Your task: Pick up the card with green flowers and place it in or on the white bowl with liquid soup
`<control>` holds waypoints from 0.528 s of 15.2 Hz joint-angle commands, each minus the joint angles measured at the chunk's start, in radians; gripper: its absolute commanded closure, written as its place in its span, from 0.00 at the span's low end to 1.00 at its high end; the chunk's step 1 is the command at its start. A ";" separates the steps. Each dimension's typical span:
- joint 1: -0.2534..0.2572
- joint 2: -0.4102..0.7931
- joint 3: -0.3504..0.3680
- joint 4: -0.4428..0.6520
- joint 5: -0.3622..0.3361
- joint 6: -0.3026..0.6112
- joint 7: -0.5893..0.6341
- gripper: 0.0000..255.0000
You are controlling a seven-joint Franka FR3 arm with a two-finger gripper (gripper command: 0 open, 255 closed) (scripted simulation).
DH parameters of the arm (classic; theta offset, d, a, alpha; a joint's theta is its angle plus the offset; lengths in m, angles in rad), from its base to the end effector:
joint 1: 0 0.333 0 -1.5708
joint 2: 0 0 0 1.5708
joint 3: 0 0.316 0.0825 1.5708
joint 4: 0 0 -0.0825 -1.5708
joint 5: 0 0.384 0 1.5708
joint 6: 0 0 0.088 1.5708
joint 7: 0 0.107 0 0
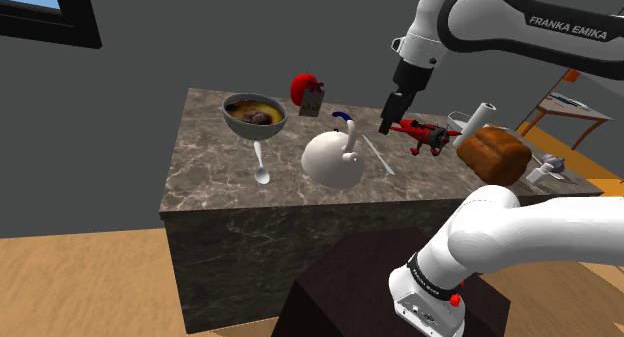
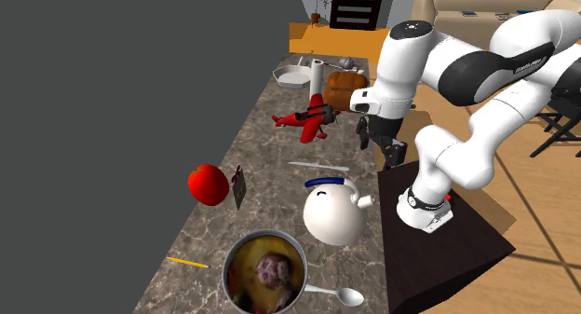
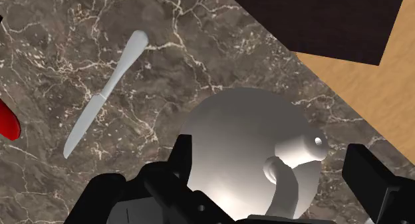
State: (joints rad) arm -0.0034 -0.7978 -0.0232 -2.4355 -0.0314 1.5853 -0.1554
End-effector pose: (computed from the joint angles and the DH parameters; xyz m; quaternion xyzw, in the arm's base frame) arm 0.3022 -0.0130 0.5578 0.9973 0.0687 -0.0268 0.0051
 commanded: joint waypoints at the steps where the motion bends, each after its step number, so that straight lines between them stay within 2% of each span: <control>1: 0.000 0.000 0.000 0.000 0.000 0.000 0.000 0.00; 8: -0.040 0.161 -0.031 -0.024 0.008 0.305 0.059 0.00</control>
State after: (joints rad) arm -0.0391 -0.6625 -0.0515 -2.4585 -0.0258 1.8421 -0.1076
